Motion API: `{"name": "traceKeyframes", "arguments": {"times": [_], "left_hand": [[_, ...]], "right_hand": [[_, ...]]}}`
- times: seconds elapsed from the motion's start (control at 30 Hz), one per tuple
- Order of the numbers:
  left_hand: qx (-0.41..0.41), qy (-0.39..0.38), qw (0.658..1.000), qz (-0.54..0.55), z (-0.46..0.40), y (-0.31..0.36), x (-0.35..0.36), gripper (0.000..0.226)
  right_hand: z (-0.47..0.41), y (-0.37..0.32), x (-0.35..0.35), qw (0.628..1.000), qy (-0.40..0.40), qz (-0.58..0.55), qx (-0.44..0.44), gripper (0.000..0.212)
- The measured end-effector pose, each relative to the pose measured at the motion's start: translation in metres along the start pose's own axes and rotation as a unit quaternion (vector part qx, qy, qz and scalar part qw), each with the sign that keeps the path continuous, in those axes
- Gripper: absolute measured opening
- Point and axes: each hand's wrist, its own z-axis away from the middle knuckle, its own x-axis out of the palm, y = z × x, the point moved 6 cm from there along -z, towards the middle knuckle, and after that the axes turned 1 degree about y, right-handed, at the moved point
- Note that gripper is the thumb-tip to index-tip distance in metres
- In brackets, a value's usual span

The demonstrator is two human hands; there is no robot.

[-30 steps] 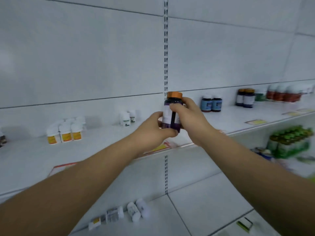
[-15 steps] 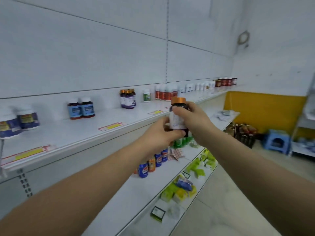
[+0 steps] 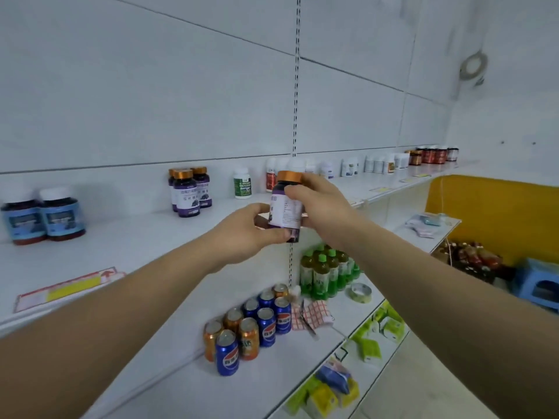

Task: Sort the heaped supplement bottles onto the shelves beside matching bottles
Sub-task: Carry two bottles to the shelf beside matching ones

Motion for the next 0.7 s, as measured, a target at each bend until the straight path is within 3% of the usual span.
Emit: {"name": "traceKeyframes", "arguments": {"times": [0.13, 0.2, 0.37, 0.53, 0.7], "left_hand": [[-0.075, 0.029, 0.969, -0.235, -0.042, -0.028, -0.028, 0.079], [-0.138, 0.023, 0.944, -0.298, -0.055, -0.045, -0.035, 0.079], [-0.256, 0.051, 0.909, -0.325, -0.072, -0.084, -0.049, 0.071], [-0.336, 0.101, 0.872, -0.342, -0.069, -0.090, -0.054, 0.063], [-0.358, 0.115, 0.873, -0.311, -0.064, -0.083, -0.050, 0.058]], "right_hand": [[-0.072, 0.014, 0.021, 0.997, -0.074, 0.027, -0.022, 0.035], [-0.103, 0.024, 0.040, 0.993, -0.114, 0.017, -0.018, 0.036], [-0.160, 0.052, 0.087, 0.972, -0.225, 0.057, -0.034, 0.054], [-0.187, 0.061, 0.115, 0.928, -0.352, 0.076, -0.093, 0.056], [-0.194, 0.058, 0.117, 0.901, -0.374, 0.122, -0.181, 0.064]]}}
